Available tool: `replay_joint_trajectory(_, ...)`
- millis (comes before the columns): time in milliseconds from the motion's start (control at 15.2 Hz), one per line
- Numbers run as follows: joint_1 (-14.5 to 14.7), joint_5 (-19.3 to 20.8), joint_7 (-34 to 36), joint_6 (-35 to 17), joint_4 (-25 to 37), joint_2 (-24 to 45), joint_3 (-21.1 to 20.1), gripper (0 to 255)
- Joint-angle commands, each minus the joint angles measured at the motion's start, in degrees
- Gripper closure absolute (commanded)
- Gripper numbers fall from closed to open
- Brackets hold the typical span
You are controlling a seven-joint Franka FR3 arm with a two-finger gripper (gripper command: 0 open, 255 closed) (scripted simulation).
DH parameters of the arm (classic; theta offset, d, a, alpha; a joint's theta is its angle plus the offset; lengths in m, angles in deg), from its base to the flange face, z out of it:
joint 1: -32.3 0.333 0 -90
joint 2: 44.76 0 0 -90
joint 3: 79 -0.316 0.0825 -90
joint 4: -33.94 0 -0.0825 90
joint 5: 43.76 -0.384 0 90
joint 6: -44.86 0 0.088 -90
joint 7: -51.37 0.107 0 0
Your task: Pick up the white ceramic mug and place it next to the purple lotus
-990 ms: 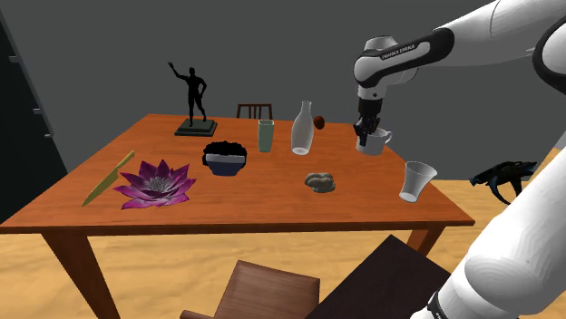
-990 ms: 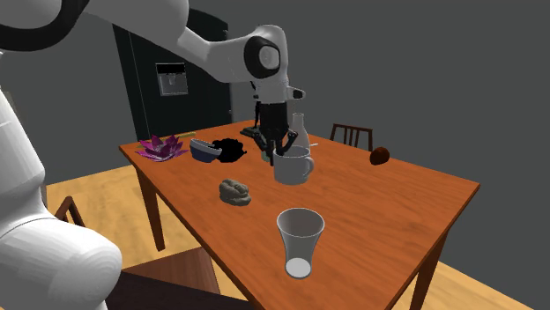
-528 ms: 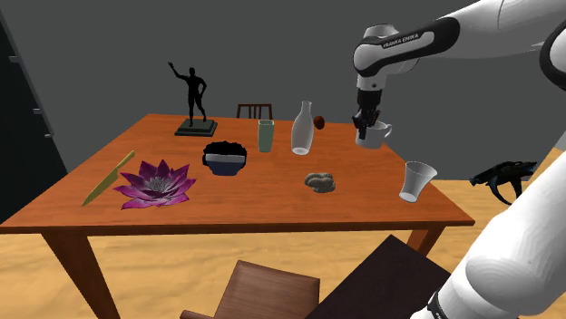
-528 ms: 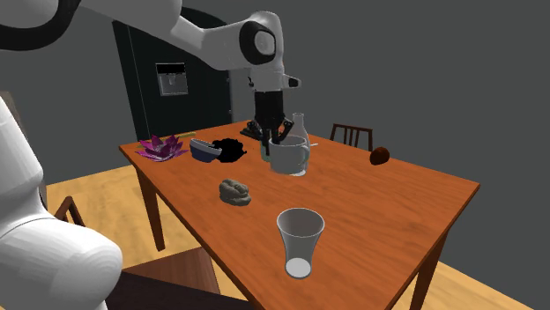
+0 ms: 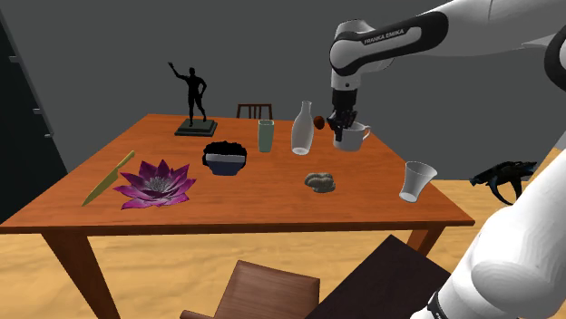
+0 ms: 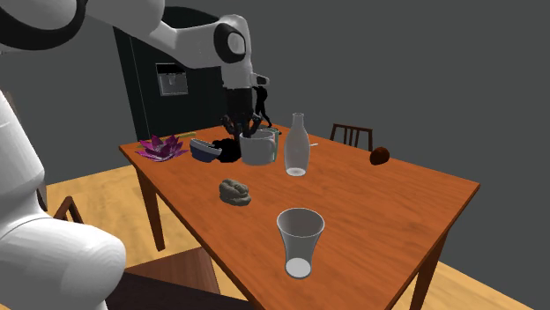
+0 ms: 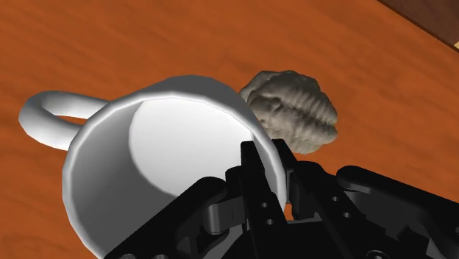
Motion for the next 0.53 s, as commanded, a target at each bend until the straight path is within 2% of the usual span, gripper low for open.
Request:
replay_joint_trajectory(0,1.25,-0.49,2.64,0.45,0.65,0.46,-1.48,255)
replay_joint_trajectory(462,5.57,-2.29,11.19,1.88,5.41,4.52,-6.33,255)
